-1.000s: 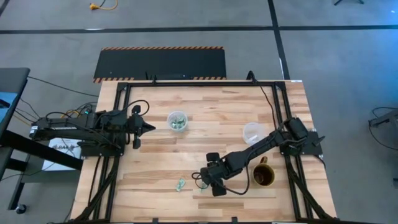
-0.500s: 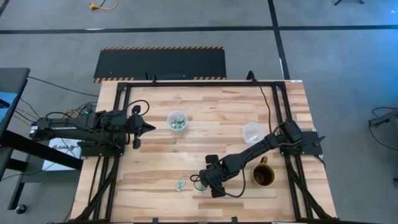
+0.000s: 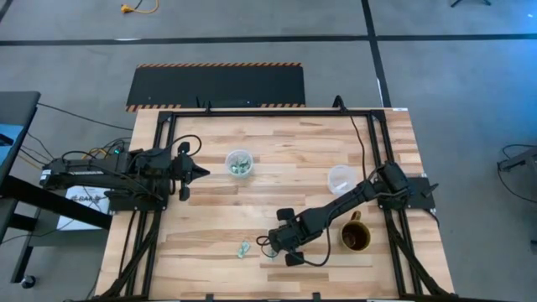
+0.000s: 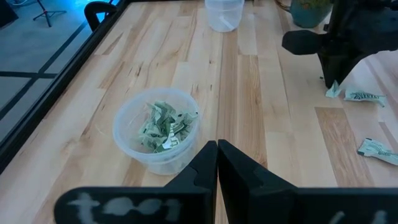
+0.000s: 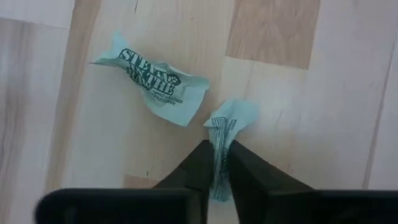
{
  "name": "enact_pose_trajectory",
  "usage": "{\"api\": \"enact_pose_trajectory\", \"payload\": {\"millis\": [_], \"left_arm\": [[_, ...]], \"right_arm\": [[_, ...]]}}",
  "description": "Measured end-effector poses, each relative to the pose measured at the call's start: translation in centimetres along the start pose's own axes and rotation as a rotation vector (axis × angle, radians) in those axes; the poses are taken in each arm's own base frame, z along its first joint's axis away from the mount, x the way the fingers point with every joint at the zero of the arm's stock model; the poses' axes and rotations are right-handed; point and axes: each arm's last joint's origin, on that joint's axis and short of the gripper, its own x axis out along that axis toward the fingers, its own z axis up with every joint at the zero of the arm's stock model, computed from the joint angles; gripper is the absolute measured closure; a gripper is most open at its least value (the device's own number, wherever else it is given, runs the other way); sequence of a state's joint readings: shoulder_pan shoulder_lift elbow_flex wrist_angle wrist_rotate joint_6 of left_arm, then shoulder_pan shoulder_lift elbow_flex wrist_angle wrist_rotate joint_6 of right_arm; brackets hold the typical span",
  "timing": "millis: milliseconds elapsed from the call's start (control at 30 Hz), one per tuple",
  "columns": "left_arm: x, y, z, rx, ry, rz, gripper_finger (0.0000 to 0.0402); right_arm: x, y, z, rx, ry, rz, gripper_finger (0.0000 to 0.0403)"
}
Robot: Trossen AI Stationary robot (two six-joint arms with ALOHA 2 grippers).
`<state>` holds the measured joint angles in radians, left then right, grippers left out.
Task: Pick and place Stevia / Truvia into bins
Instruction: Put the white stevia packet into the left transparent container
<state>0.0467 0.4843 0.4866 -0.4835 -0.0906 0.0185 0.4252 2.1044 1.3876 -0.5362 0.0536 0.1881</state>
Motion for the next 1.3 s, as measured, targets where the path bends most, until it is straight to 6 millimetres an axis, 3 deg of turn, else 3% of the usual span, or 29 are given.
{"api": "enact_pose_trajectory", "payload": {"millis": [100,233,433,633,833,933,1067,1300], "left_arm": [[0.0,0.0,0.0,0.0,0.0,0.0,0.0401],[0.0,0.0,0.0,0.0,0.0,0.0,0.0401],[0.0,0.0,0.0,0.0,0.0,0.0,0.0401],[0.0,0.0,0.0,0.0,0.0,0.0,0.0401],[0.0,0.0,0.0,0.0,0.0,0.0,0.0401],[0.0,0.0,0.0,0.0,0.0,0.0,0.0401],[0.0,0.0,0.0,0.0,-0.001,0.0,0.0401],[0.0,0.0,0.0,0.0,-0.001,0.0,0.0401]], "right_arm": [[-0.4,0.0,0.0,-0.027,-0.008,-0.001,0.0394],[-2.0,-0.4,-0.3,-0.054,-0.005,-0.094,0.0393],[-8.9,-2.5,0.3,-0.079,-0.132,-0.371,0.0397],[-16.9,-7.0,1.8,-0.073,-0.434,-0.512,0.04],[-21.7,-14.0,2.8,-0.084,-0.783,-0.336,0.04],[-21.1,-18.3,2.9,-0.045,-0.844,-0.258,0.0401],[-16.9,-23.2,2.5,0.016,-0.791,-0.183,0.0399],[-10.2,-27.5,2.6,0.083,-0.806,-0.075,0.0398]]}}
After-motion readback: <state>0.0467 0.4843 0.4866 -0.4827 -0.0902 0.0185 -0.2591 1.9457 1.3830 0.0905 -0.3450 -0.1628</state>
